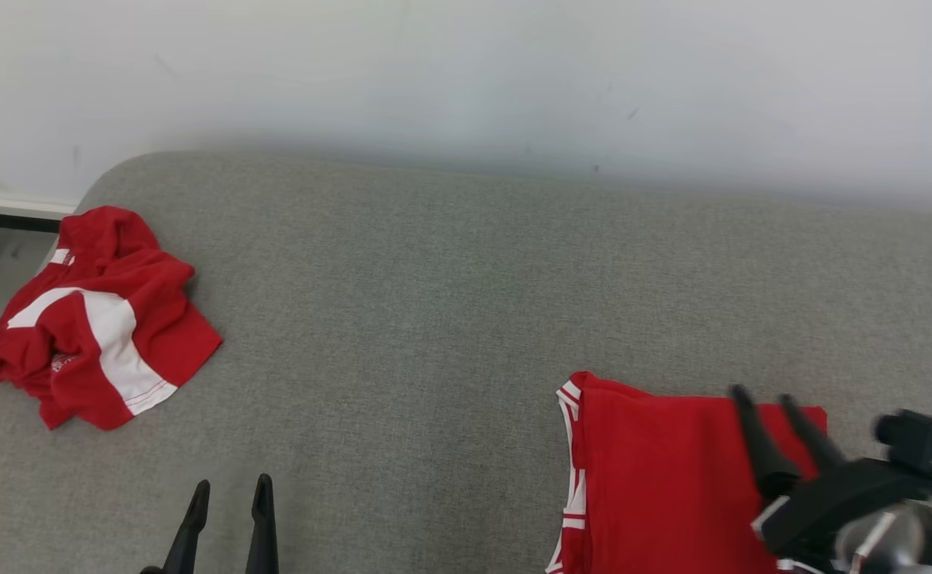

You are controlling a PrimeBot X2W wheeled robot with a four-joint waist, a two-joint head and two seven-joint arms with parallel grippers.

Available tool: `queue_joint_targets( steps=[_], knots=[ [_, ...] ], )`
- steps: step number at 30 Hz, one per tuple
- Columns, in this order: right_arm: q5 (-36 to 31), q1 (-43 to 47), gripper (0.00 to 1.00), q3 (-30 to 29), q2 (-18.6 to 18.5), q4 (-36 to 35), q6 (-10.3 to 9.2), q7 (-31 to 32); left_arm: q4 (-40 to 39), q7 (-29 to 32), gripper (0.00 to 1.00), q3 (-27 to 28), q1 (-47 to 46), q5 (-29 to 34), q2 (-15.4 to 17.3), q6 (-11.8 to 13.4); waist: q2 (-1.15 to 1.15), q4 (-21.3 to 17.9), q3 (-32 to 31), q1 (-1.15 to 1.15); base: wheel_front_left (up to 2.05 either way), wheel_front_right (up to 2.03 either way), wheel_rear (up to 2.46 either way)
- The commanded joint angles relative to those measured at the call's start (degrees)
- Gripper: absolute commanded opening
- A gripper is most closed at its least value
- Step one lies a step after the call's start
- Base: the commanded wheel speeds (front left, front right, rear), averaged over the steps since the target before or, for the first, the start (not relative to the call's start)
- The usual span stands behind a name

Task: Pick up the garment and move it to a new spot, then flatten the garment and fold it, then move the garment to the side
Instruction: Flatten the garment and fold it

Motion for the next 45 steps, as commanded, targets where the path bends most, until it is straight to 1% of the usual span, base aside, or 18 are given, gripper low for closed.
queue_joint_targets(
  steps=[1, 2, 3, 4, 6, 8, 10, 11, 14, 17, 19, 21, 27, 36, 45],
  knots=[
    [-0.9, 1.1, 1.0, -2.3, 0.0, -1.3, -0.12, 0.2, -0.2, -0.1, 1.0, -0.1, 0.8, -0.2, -0.2, -0.1, 0.0, -0.7, 0.0, 0.0, 0.0, 0.0, 0.0],
    [-2.6, 1.9, 1.0, -4.4, 0.1, -2.5, -0.12, 0.2, -0.3, -0.1, 1.0, -0.2, 0.8, -0.2, -0.2, -0.2, 0.0, -0.9, 0.0, 0.0, 0.0, 0.0, 0.0],
    [-5.7, 2.4, 1.0, -6.1, 0.0, -4.0, -0.12, -0.4, -0.3, -0.1, 1.0, -0.3, 0.7, -0.2, -0.2, -0.2, 0.0, -1.2, 0.0, 0.0, 0.0, 0.0, 0.0],
    [-8.0, 2.8, 1.0, -7.1, 0.1, -5.4, -0.12, -1.2, -0.4, -0.1, 1.0, -0.4, 0.6, -0.1, -0.2, -0.2, 0.0, -1.4, 0.0, 0.0, 0.0, 0.0, 0.0],
    [-9.0, 4.3, 1.0, -9.3, 0.0, -6.2, -0.12, -3.6, -0.5, -0.1, 1.0, -0.2, 0.6, 0.1, -0.4, -0.2, 0.0, -1.9, -0.2, 0.0, 0.0, 0.0, 0.0],
    [-11.1, 5.6, 1.0, -9.9, 0.0, -6.0, -0.12, -7.3, -0.7, -0.1, 1.0, 0.1, 0.7, 0.5, -0.6, -0.1, 0.0, -2.4, -0.5, 0.0, 0.0, 0.0, 0.0],
    [-14.5, 6.6, 1.0, -8.8, 0.0, -5.1, -0.12, -11.8, -0.7, -0.1, 1.0, 0.5, 0.9, 0.8, -0.7, -0.1, 0.0, -2.9, -1.0, 0.0, 0.0, 0.0, 0.0],
    [-16.9, 7.1, 1.0, -7.8, -0.3, -4.5, -0.12, -14.4, -0.6, -0.1, 1.0, 0.7, 1.1, 0.9, -0.7, -0.2, 0.0, -3.1, -1.4, 0.0, 0.0, 0.0, 0.0],
    [-19.7, 8.3, 1.0, -7.2, -0.2, -0.4, -0.13, -21.1, 0.0, -0.1, 1.0, 1.6, 1.8, 2.0, -0.7, -0.3, 0.0, -3.9, -3.1, 0.0, 0.0, 0.0, 0.0],
    [-22.5, 8.4, 1.0, -5.7, -0.1, 3.7, -0.13, -25.9, 0.8, -0.1, 1.0, 2.1, 2.5, 3.6, -0.4, -0.4, 0.0, -4.4, -4.8, 0.0, 0.0, 0.0, 0.0],
    [-24.8, 7.8, 1.0, -5.0, -0.1, 7.4, -0.13, -28.5, 1.3, -0.1, 1.0, 2.2, 2.7, 6.4, 0.1, -0.4, 0.0, -4.8, -5.9, 0.0, 0.0, 0.0, 0.0],
    [-26.2, 7.4, 1.0, -4.7, -0.1, 9.3, -0.13, -29.6, 1.9, -0.1, 1.0, 2.7, 3.2, 6.8, -0.1, -0.4, 0.0, -5.0, -6.6, 0.0, 0.0, 0.0, 0.0],
    [-27.4, 7.1, 1.0, -4.9, 0.0, 12.6, -0.13, -30.6, 2.9, -0.1, 1.0, 4.6, 3.7, 7.4, -0.8, -0.9, 0.0, -5.8, -7.8, 0.0, 0.0, 0.0, 0.0],
    [-28.4, 6.3, 1.0, -4.6, 0.0, 15.1, -0.13, -31.2, 3.1, -0.1, 1.0, 5.3, 1.4, 8.4, -1.1, -1.3, 0.0, -7.1, -7.6, 0.0, 0.0, 0.0, 0.0],
    [-28.7, 5.8, 1.0, -4.3, 0.0, 15.8, -0.13, -31.5, 3.1, -0.1, 1.0, 5.2, -0.2, 8.8, -1.5, -1.4, 0.0, -9.1, -6.9, 0.0, 0.0, 0.0, 0.0]
  ],
)
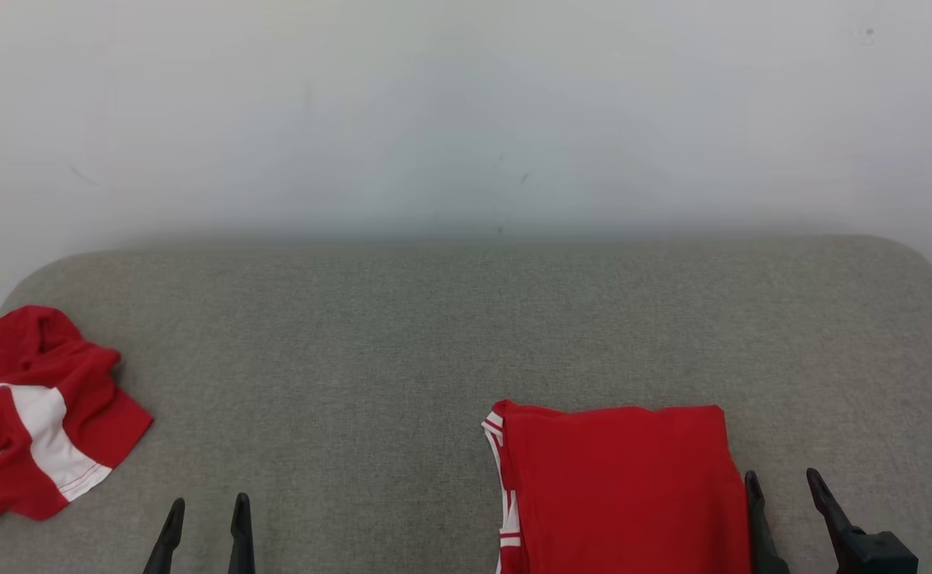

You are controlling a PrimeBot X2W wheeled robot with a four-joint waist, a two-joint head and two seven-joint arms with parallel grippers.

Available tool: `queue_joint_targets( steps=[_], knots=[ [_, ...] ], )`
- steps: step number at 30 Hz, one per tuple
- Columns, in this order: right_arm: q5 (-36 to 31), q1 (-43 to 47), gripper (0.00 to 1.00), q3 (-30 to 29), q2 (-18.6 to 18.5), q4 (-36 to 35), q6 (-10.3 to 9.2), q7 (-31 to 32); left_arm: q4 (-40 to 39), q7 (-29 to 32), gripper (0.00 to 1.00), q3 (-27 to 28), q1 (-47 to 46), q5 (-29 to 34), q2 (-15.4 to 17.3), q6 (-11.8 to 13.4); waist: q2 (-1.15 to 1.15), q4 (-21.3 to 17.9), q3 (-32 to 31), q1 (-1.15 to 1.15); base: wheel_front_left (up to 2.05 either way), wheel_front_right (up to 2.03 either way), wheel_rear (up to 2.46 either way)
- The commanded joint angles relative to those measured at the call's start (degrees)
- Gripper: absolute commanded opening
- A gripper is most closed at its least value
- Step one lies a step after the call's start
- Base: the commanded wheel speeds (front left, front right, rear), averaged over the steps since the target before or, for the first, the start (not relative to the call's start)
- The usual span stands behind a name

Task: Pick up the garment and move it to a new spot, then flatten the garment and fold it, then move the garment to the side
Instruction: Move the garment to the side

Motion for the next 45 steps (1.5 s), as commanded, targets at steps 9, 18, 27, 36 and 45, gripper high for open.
queue_joint_targets(
  steps=[9, 18, 27, 36, 45],
  knots=[
    [0.7, -0.5, 1.0, 0.5, 0.0, -0.1, -0.14, -0.3, 0.6, -0.1, 1.0, -0.3, -0.7, 0.5, 0.2, -0.1, 0.0, -1.0, 0.5, 0.0, 0.0, 0.0, 0.0],
    [2.1, -1.2, 1.0, 0.9, 0.0, -1.7, -0.14, 4.4, 1.1, -0.1, 1.0, -0.5, -0.6, -0.6, 0.4, -0.1, 0.0, -0.5, 0.8, 0.0, 0.0, 0.0, 0.0],
    [6.2, -2.5, 1.0, 0.9, -0.3, -12.1, -0.05, 32.8, -0.7, -0.1, 1.0, 2.5, -0.5, -1.3, 0.3, -0.1, 0.0, -0.1, 2.4, 0.0, 0.0, 0.0, 0.0],
    [3.5, -6.4, 1.0, -4.2, -0.2, -16.0, -0.07, 49.6, -1.8, -0.1, 1.0, 2.0, -2.2, -0.7, -0.4, -0.1, 0.0, 1.7, 6.4, 0.0, 0.0, 0.0, 0.0],
    [1.5, -8.4, 1.0, -4.8, -0.1, -10.7, -0.07, 52.6, -2.0, -0.1, 1.0, 1.2, -3.4, -0.9, -0.7, -0.1, 0.0, 3.2, 9.7, 0.0, 0.0, 0.0, 0.0]
  ],
)
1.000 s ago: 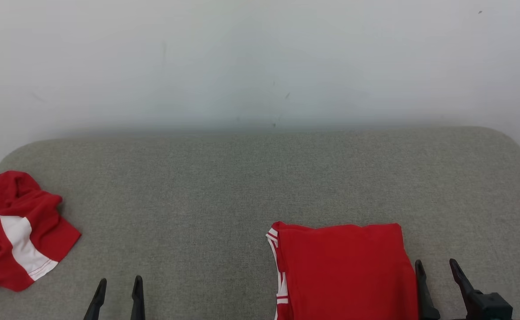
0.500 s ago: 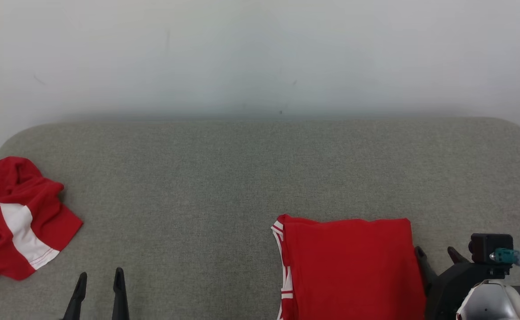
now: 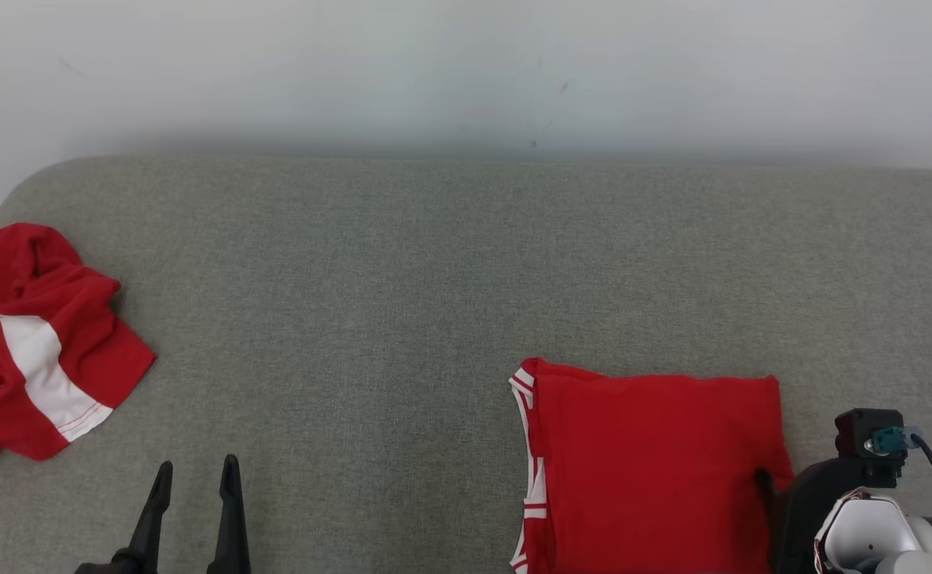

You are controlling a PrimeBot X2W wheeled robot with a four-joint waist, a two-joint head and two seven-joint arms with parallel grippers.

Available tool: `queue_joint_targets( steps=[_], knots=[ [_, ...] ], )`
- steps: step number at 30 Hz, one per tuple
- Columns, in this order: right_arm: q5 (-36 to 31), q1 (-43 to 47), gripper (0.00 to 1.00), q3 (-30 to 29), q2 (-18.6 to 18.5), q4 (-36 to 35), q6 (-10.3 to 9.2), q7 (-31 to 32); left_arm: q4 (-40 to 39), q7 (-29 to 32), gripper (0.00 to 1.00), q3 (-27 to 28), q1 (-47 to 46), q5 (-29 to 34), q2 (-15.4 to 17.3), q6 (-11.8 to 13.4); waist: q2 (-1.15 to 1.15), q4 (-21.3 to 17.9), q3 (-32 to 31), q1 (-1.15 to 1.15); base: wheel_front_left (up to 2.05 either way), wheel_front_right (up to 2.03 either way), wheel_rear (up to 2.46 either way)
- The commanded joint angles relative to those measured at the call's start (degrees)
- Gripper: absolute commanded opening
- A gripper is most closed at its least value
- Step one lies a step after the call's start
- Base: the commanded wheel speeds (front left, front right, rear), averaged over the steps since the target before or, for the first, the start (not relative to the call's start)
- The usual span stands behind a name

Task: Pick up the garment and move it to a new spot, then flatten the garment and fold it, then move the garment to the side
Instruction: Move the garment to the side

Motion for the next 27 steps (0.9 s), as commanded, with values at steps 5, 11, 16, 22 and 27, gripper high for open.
queue_joint_targets(
  steps=[5, 11, 16, 22, 27],
  knots=[
    [-0.8, -1.9, 0.98, -0.3, 0.0, 3.7, 0.02, -0.1, -0.4, -0.1, 1.0, -0.5, -1.3, 0.1, 0.0, -0.1, -0.01, 1.0, 2.3, -0.01, 0.0, 0.0, 0.0],
    [-1.3, -3.6, 0.0, -0.7, 0.0, 7.2, 0.01, -0.8, -0.5, -0.1, 1.0, -0.4, -1.9, 0.2, 0.3, 0.0, -0.01, 0.3, 3.6, -0.01, 0.0, 0.0, 0.0],
    [-2.6, -6.4, 0.0, -0.8, -1.0, 8.1, -0.1, -3.8, -1.1, -0.1, 1.0, -0.6, -2.5, 0.5, 0.5, 0.0, -0.01, -1.6, 4.7, -0.01, 0.0, 0.0, 0.0],
    [-4.7, -13.9, 0.0, 2.0, -5.8, 10.7, -0.07, -9.5, -4.2, -0.1, 1.0, -2.9, -4.6, 0.7, 1.5, 0.0, -0.01, -6.6, 8.6, -0.01, 0.0, 0.0, 0.0],
    [-5.6, -20.5, 0.0, 1.6, -7.5, 13.2, -0.06, -13.1, -5.9, -0.1, 1.0, -4.7, -6.5, 1.3, 2.8, 0.0, -0.01, -10.0, 12.3, -0.01, 0.0, 0.0, 0.0]
  ],
)
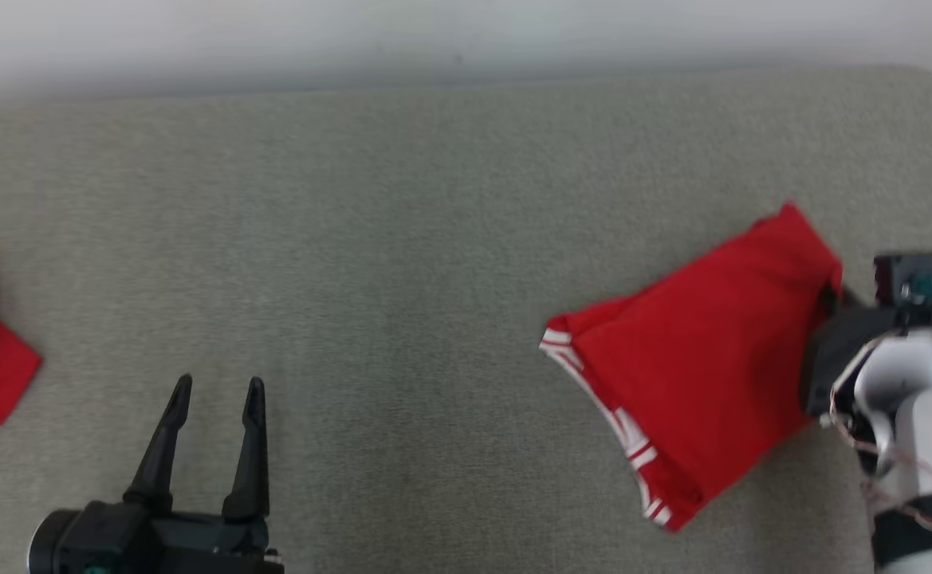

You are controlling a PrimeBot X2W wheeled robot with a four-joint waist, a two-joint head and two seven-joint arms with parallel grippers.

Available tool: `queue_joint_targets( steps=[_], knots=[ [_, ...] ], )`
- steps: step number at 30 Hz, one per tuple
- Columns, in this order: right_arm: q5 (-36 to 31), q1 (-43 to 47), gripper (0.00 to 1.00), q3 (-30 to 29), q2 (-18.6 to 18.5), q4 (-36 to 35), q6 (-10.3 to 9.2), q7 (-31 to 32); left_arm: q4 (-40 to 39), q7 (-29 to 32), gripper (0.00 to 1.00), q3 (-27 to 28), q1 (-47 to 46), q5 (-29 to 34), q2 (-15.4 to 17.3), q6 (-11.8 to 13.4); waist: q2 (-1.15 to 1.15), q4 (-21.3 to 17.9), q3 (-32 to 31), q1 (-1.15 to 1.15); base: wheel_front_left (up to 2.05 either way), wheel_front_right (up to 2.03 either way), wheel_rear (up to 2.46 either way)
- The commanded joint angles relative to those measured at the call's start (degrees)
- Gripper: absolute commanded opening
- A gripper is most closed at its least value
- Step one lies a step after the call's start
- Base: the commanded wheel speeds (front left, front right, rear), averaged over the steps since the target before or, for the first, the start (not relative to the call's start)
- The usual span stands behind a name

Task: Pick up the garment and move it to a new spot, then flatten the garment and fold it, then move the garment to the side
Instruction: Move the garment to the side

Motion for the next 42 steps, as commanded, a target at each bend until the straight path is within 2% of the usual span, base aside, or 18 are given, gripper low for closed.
queue_joint_targets(
  steps=[1, 7, 11, 16, 20, 24, 35, 36, 37, 38, 42],
  knots=[
    [-0.5, -1.1, 0.0, -0.1, -0.2, 0.2, -0.16, -0.5, -0.3, -0.1, 1.0, -0.1, -1.1, 0.4, 0.6, 0.1, -0.01, -4.2, 4.4, -0.01, 0.0, 0.0, 0.0],
    [-2.8, -8.4, 0.0, -3.1, -4.7, 4.6, -0.16, -4.2, -2.9, -0.1, 1.0, -3.9, -5.2, 1.5, 4.0, 0.1, -0.01, -7.5, 11.0, -0.01, 0.0, 0.0, 0.0],
    [-4.3, -11.5, 0.0, -7.4, -7.1, 6.9, -0.16, -8.1, -5.0, -0.1, 1.0, -6.1, -7.3, 1.7, 6.1, 0.1, -0.01, -8.7, 14.4, -0.01, 0.0, 0.0, 0.0],
    [-6.5, -14.9, 0.0, -11.3, -9.2, 9.6, -0.16, -12.3, -6.9, -0.1, 1.0, -7.8, -9.1, 1.8, 8.7, 0.1, -0.01, -9.2, 17.8, -0.01, 0.0, 0.0, 0.0],
    [-11.3, -16.1, 0.0, -14.0, -10.5, 8.7, -0.16, -15.3, -8.3, -0.1, 1.0, -8.4, -9.9, 2.0, 9.6, 0.1, -0.01, -9.3, 19.8, -0.01, 0.0, 0.0, 0.0],
    [-14.6, -16.1, 0.0, -13.3, -10.6, 8.7, -0.15, -18.6, -8.5, -0.1, 1.0, -8.6, -10.0, 1.9, 10.1, 0.1, -0.01, -9.6, 21.0, -0.01, 0.0, 0.0, 0.0],
    [-25.1, -15.5, 0.0, -19.5, -7.1, 5.4, -0.16, -22.0, -6.6, -0.1, 1.0, -9.6, -10.9, 1.0, 9.6, 0.1, -0.01, -8.8, 20.1, -0.01, 0.0, 0.0, 0.0],
    [-25.5, -15.5, 0.18, -19.6, -6.8, 5.3, -0.16, -22.7, -6.5, -0.1, 1.0, -9.7, -10.9, 0.9, 9.5, 0.1, -0.01, -8.7, 19.8, -0.01, 0.0, 0.0, 0.0],
    [-25.7, -15.4, 0.5, -19.3, -6.6, 5.5, -0.16, -23.3, -6.4, -0.1, 1.0, -9.8, -10.8, 0.8, 9.4, 0.1, -0.01, -8.6, 19.6, -0.01, 0.0, 0.0, 0.0],
    [-25.8, -15.3, 1.0, -19.4, -6.5, 5.9, -0.16, -23.5, -6.2, -0.1, 1.0, -9.9, -10.7, 0.7, 9.2, 0.1, -0.01, -8.5, 19.2, -0.01, 0.0, 0.0, 0.0],
    [-25.8, -15.7, 1.0, -19.3, -7.0, 7.1, -0.16, -26.4, -5.7, -0.1, 1.0, -10.0, -10.5, 0.4, 8.6, 0.1, -0.01, -7.6, 17.5, -0.01, 0.0, 0.0, 0.0]
  ],
)
